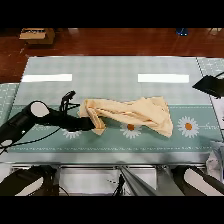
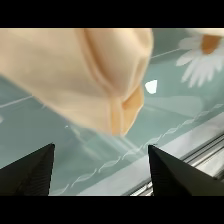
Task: Fold the shirts.
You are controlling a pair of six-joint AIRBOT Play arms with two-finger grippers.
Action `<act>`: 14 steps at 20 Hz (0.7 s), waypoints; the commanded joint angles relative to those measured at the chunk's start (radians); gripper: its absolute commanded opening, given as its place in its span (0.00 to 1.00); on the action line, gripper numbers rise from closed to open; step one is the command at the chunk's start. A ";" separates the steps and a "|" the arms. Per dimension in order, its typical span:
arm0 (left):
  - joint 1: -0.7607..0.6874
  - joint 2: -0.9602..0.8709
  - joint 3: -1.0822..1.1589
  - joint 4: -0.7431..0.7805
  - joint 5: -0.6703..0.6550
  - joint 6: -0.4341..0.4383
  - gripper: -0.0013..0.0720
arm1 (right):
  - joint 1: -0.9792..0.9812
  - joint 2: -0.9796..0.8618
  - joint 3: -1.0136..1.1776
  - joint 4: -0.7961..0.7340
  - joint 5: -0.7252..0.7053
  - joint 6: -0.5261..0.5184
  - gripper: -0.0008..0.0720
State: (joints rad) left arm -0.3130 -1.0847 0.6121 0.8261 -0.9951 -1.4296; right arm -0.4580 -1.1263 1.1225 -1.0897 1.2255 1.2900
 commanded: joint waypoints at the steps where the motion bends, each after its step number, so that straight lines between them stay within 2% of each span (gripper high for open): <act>1: -0.039 -0.083 -0.013 -0.122 0.103 0.034 1.00 | -0.082 0.002 -0.028 0.080 0.017 -0.035 0.76; 3: -0.057 -0.134 -0.012 -0.145 0.116 0.034 1.00 | -0.080 0.002 -0.028 0.101 0.017 -0.039 0.76; 4: -0.062 -0.152 -0.012 -0.153 0.121 0.034 0.85 | -0.080 0.002 -0.028 0.104 0.018 -0.039 0.76; 5: -0.061 -0.166 -0.012 -0.154 0.121 0.034 0.44 | -0.080 0.002 -0.028 0.104 0.018 -0.039 0.76; 6: -0.061 -0.174 -0.012 -0.153 0.119 0.034 0.17 | -0.081 0.002 -0.028 0.103 0.021 -0.040 0.76; 7: -0.061 -0.173 -0.012 -0.154 0.113 0.043 0.04 | -0.081 0.002 -0.028 0.100 0.022 -0.044 0.76; 10: -0.061 -0.169 -0.011 -0.153 0.059 0.097 0.04 | -0.081 0.001 -0.061 0.055 0.029 -0.051 0.75; 14: -0.061 -0.154 -0.011 -0.153 0.007 0.126 0.04 | -0.081 0.001 -0.264 0.070 0.036 -0.067 0.75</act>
State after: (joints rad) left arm -0.3733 -1.2457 0.6006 0.6762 -0.9497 -1.3342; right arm -0.5385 -1.1252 0.9730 -1.0252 1.2533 1.2373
